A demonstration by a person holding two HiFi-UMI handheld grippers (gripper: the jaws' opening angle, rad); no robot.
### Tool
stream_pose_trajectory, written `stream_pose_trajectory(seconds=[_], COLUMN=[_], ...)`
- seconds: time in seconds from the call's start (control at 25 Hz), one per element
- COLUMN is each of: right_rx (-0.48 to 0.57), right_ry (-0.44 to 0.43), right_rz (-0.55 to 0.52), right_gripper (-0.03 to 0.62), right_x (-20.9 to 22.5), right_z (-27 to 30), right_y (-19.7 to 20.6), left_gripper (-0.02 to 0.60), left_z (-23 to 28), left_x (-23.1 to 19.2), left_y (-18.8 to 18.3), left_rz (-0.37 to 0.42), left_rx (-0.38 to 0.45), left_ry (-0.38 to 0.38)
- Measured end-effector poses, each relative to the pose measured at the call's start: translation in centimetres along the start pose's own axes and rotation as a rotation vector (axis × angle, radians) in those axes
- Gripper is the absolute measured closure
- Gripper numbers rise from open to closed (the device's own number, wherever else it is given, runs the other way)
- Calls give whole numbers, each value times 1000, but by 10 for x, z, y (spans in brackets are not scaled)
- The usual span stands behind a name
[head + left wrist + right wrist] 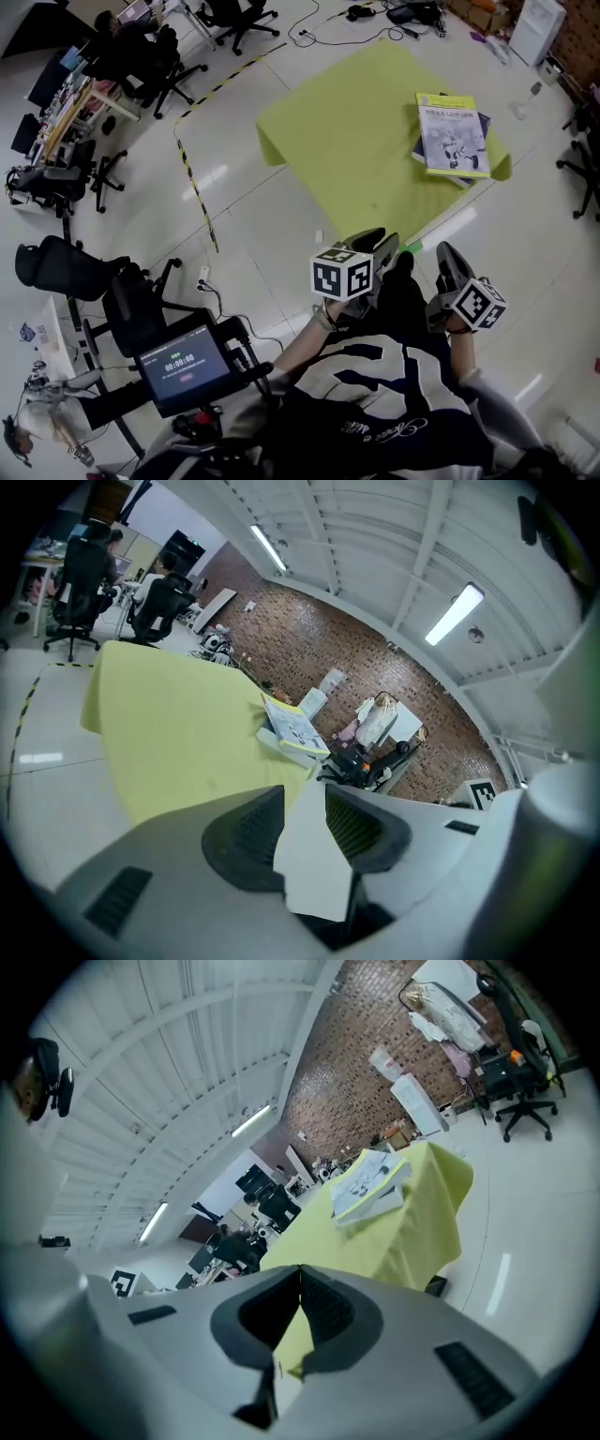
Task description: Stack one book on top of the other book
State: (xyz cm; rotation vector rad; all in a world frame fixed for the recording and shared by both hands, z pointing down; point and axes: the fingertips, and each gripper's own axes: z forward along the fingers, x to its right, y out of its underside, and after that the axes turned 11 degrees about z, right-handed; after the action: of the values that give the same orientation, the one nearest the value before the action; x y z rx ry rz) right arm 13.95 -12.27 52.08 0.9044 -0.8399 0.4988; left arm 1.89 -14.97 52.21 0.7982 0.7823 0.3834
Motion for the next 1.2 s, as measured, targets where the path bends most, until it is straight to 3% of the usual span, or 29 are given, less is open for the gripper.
stream_pose_trajectory(seconds=[0.24,0.6,0.88,1.2], right_rx=[-46,-27,-83,-107], right_ry=[-41,-85,-98,-99], right_rz=[-23,-53,-119,-177], right_gripper=[597,597,600,600], right_x=[-36,-52,-44,-8], right_z=[-38,-58,-99,-183], right_y=[56,49,58,53], left_gripper=[442,442,442,442], left_z=[-39,-49,-43,-32], left_x=[8,41,90,178], left_y=[28,24,41,79], left_rz=[-39,-1,11,-5], left_rx=[16,54,65,97], left_ry=[22,58,48,27])
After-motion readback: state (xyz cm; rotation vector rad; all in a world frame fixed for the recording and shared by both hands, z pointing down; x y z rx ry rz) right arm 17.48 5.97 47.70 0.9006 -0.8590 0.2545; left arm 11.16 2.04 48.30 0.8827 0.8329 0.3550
